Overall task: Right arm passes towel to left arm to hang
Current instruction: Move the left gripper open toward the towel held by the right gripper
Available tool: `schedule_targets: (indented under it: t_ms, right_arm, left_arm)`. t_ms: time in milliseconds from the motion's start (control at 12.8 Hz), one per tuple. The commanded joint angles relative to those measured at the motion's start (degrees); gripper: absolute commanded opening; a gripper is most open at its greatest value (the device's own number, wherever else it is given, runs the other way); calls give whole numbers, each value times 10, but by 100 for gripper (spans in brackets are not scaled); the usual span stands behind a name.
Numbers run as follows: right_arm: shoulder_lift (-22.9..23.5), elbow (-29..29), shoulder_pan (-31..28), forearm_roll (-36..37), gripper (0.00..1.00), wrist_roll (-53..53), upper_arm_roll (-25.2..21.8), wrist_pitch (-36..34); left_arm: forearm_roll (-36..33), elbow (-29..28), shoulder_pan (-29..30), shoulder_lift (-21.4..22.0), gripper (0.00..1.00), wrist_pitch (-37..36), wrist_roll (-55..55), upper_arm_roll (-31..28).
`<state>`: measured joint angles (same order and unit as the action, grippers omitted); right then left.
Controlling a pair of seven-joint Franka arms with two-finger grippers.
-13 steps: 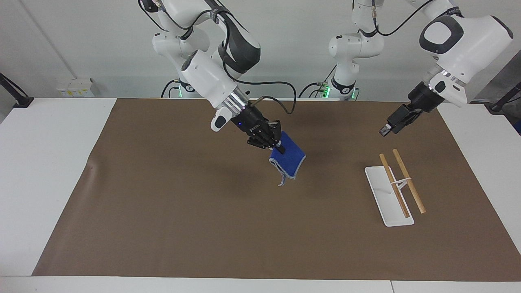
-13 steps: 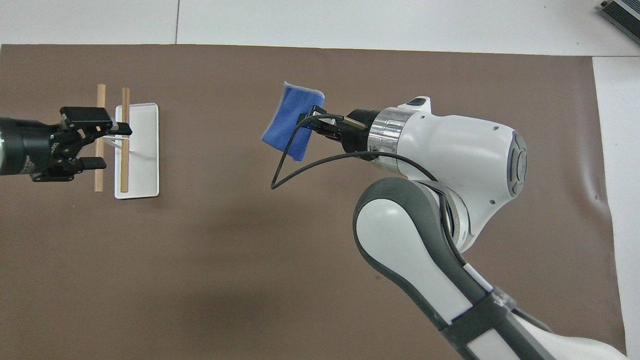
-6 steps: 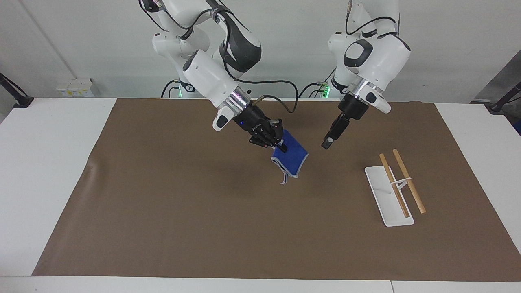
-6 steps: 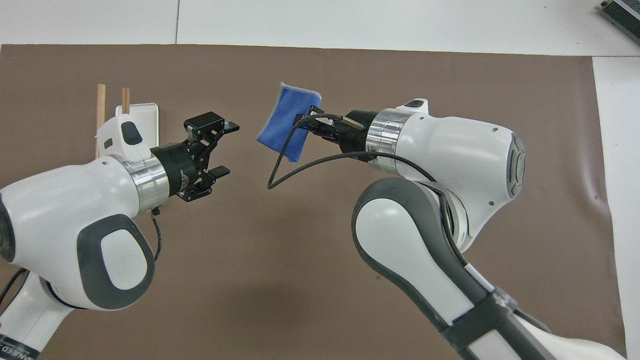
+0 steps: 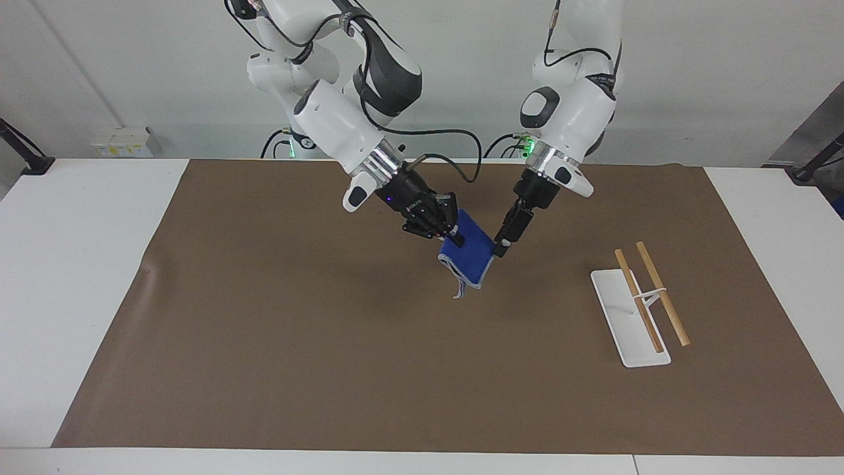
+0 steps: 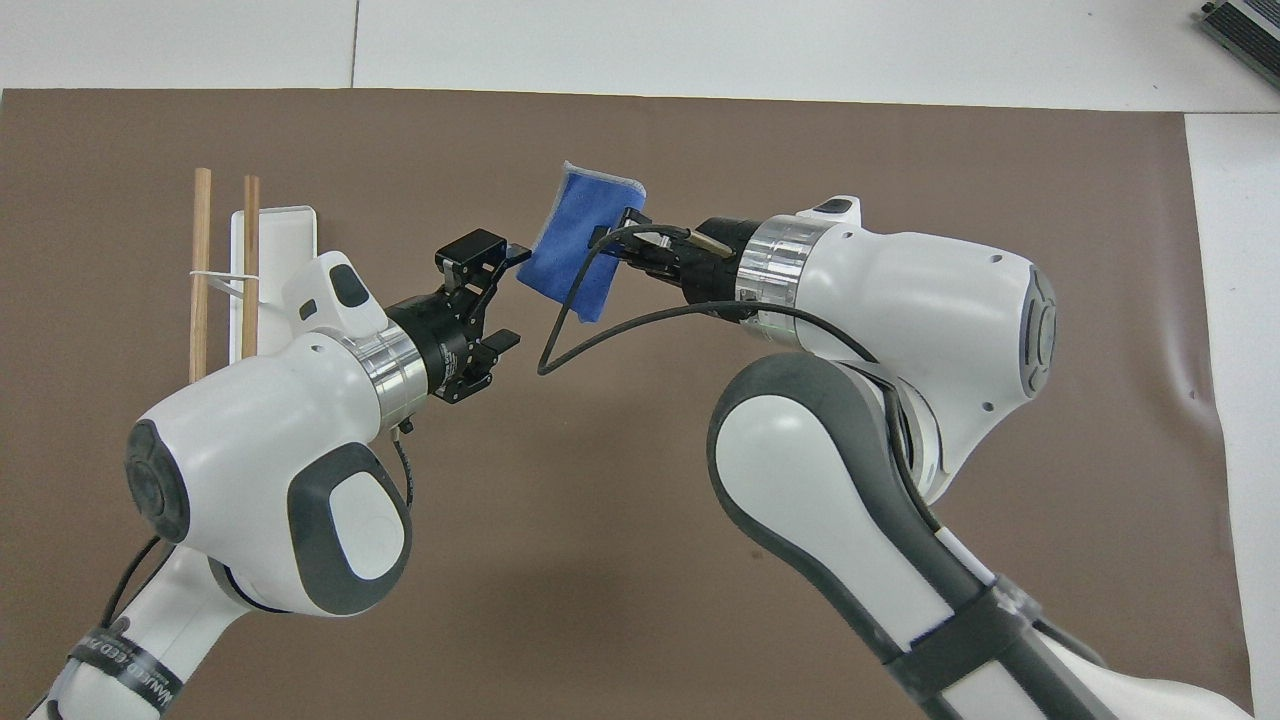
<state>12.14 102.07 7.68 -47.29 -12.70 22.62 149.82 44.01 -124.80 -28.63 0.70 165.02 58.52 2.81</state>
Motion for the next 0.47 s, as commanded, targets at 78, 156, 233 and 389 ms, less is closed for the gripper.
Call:
schedule_targets:
  t_ms: [78, 156, 233, 389]
  right_arm:
    - [-10, 5, -6, -17, 0, -1, 3, 4]
    - [-11, 5, -6, -17, 0, -1, 3, 4]
    - [-11, 5, -6, -17, 0, -1, 3, 4]
    - [-11, 5, -7, -17, 0, -1, 3, 4]
  left_arm:
    - [57, 4, -39, -8, 100, 66, 5, -10]
    - [58, 10, -40, -11, 100, 75, 5, -10]
    - [68, 23, -40, -19, 100, 80, 6, -10]
    - [85, 39, -41, -26, 100, 86, 7, -10]
